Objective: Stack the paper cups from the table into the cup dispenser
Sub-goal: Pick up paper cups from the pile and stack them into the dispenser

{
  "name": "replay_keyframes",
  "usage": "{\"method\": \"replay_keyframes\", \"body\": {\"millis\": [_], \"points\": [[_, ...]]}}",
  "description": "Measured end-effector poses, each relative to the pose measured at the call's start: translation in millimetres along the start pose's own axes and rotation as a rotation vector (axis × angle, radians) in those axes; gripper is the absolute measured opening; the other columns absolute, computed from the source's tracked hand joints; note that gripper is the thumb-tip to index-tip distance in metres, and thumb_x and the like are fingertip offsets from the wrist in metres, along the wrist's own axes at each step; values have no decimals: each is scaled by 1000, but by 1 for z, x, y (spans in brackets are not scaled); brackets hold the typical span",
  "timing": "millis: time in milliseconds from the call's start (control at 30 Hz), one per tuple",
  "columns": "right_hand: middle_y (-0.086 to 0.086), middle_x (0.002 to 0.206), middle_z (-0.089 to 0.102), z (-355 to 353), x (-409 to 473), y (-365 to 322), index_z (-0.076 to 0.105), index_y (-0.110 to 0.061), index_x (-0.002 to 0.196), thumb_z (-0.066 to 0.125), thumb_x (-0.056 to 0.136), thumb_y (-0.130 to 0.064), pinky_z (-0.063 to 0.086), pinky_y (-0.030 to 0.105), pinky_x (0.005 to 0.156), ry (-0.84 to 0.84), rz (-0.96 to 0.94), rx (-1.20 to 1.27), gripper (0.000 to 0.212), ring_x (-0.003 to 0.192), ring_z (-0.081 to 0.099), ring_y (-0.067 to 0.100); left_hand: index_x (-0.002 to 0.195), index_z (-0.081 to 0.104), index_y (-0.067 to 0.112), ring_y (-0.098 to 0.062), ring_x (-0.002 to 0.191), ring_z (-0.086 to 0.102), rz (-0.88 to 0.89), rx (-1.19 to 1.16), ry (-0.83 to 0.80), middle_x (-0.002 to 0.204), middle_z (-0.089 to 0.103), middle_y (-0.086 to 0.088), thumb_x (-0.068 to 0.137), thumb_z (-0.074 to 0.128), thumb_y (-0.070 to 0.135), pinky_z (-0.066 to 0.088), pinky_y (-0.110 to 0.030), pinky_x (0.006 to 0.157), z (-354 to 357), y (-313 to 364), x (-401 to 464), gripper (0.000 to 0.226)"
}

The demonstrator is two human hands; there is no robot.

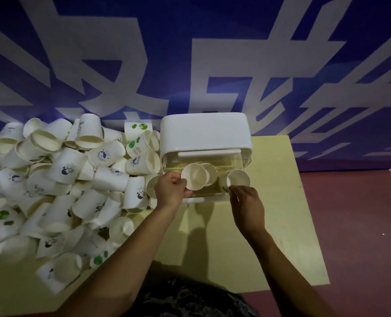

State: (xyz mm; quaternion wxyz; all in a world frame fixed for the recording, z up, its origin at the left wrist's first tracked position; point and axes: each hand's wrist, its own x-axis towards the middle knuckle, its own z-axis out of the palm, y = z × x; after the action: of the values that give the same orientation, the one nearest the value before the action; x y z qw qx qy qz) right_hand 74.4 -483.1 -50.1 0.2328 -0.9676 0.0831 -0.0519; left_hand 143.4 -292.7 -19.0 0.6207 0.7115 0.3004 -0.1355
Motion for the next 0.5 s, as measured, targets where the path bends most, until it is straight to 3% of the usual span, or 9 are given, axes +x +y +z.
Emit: {"method": "replay_keyframes", "body": {"millis": [200,367,500], "points": [[1,80,69,18,15,21,72,-16,90,61,88,-7,50,34,63,-131,-37,-44,14,76,58,29,68,57,13,-24,51,66,49,138,61,71,61,-9,82,60,-4,60,-45,57,20,-5,13,22],[1,81,70,23,21,25,72,-16,90,63,88,-8,50,35,64,-150,-51,-27,13,76,58,29,76,57,8,-11,42,63,91,168,65,74,60,-10,84,59,-3,59,-39,52,26,-1,14,13],[0,79,68,27,23,27,71,-18,89,63,88,-9,49,34,64,-165,-51,-23,11,76,57,29,77,58,3,-10,45,64,63,178,70,74,62,-10,83,60,-2,60,-43,55,33,-2,20,8]]}}
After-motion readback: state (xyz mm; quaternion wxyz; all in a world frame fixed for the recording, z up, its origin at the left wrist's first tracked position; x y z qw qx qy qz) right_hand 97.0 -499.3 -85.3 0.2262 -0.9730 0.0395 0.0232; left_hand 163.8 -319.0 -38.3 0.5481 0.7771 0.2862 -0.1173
